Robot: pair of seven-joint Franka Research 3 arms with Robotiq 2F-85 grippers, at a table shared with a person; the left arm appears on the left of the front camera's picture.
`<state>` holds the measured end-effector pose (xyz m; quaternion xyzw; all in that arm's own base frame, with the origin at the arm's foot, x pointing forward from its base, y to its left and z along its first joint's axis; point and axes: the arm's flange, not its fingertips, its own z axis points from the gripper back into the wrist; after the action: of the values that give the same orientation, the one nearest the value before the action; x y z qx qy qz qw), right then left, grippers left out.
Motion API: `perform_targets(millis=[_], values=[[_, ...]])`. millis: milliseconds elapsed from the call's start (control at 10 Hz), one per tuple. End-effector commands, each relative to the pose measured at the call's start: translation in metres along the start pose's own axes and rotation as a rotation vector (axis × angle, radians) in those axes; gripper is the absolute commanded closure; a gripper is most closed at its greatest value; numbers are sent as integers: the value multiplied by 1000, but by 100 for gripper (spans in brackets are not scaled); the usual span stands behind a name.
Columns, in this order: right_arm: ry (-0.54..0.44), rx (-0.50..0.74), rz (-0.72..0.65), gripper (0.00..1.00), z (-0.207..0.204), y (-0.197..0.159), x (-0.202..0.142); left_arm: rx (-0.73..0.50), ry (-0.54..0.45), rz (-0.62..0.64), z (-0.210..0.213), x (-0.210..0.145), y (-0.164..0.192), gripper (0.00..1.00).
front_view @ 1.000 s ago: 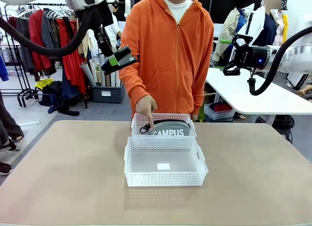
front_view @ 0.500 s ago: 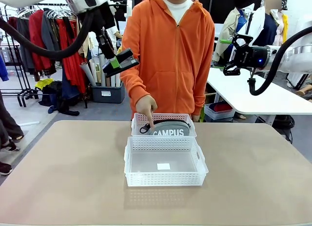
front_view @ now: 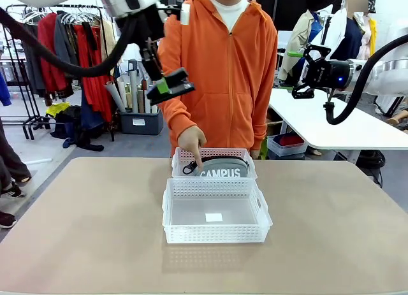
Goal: Distribute items into two baskets.
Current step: Place the picked Stapler into the Organizing basket as instructed by the person.
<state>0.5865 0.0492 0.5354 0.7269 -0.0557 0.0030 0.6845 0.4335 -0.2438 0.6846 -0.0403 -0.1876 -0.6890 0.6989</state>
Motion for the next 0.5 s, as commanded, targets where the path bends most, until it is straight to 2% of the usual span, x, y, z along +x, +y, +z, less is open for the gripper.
perform_targets(millis=[0, 200, 400], values=[[-11, 8, -7, 0, 0, 3, -1, -52, 59, -93, -10, 33, -7, 100], [-11, 8, -7, 0, 0, 3, -1, -141, 69, -159, -39, 70, -26, 100], [-11, 8, -7, 0, 0, 3, -1, -162, 185, -140, -77, 95, -40, 100]])
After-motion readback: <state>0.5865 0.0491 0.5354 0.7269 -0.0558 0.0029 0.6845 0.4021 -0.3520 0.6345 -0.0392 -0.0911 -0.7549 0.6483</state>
